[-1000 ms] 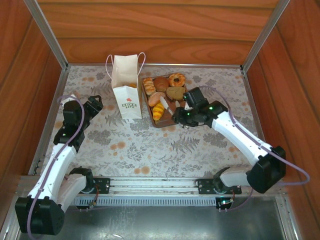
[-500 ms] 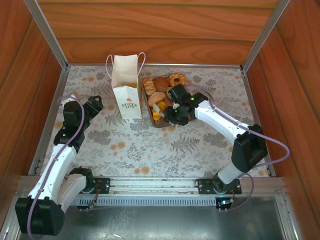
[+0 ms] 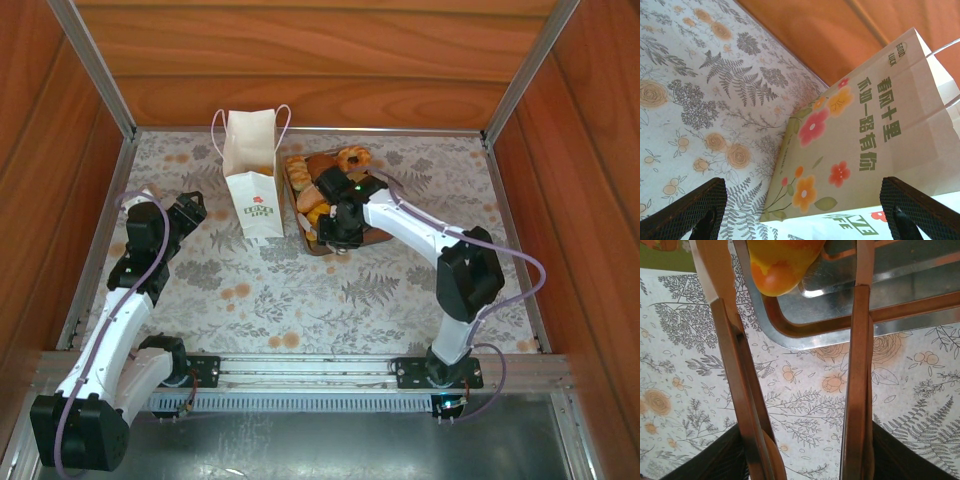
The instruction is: Place the fake bread into the paper bag
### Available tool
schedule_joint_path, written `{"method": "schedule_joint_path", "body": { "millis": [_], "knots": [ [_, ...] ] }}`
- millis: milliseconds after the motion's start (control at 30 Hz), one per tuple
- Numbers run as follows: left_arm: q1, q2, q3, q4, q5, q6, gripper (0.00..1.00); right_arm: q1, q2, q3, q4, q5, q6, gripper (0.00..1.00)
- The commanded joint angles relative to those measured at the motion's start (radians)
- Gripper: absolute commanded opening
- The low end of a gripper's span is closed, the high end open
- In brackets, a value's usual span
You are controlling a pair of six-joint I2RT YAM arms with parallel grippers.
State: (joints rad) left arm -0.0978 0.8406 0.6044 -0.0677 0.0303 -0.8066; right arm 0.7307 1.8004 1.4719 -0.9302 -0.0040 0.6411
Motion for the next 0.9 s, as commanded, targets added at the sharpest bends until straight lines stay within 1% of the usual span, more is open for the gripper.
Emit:
{"method": "schedule_joint_path", "body": {
  "millis": [0,300,567,700,867],
  "knots": [
    [0.009,0.001,-0.012,0.014,0.005,0.021,0.84,0.012,0.016,0.037,-0.043,0.043,-0.021,0.55],
    [0.009,0.006,-0.009,0.011,0.005,0.026,0.84,0.026,0.042,0.074,-0.083,0.083,-0.035,0.49],
    [0.010,0.008,0.000,0.004,0.006,0.029,0.84,0.029,0.007,0.073,-0.114,0.126,-0.039,0.36],
    [0.010,0.005,0.019,-0.014,0.005,0.037,0.84,0.029,-0.032,0.055,-0.122,0.143,-0.040,0.33],
    [0.010,0.003,0.068,-0.046,0.018,0.055,0.84,0.029,-0.100,0.026,-0.135,0.176,-0.044,0.33]
  ]
}}
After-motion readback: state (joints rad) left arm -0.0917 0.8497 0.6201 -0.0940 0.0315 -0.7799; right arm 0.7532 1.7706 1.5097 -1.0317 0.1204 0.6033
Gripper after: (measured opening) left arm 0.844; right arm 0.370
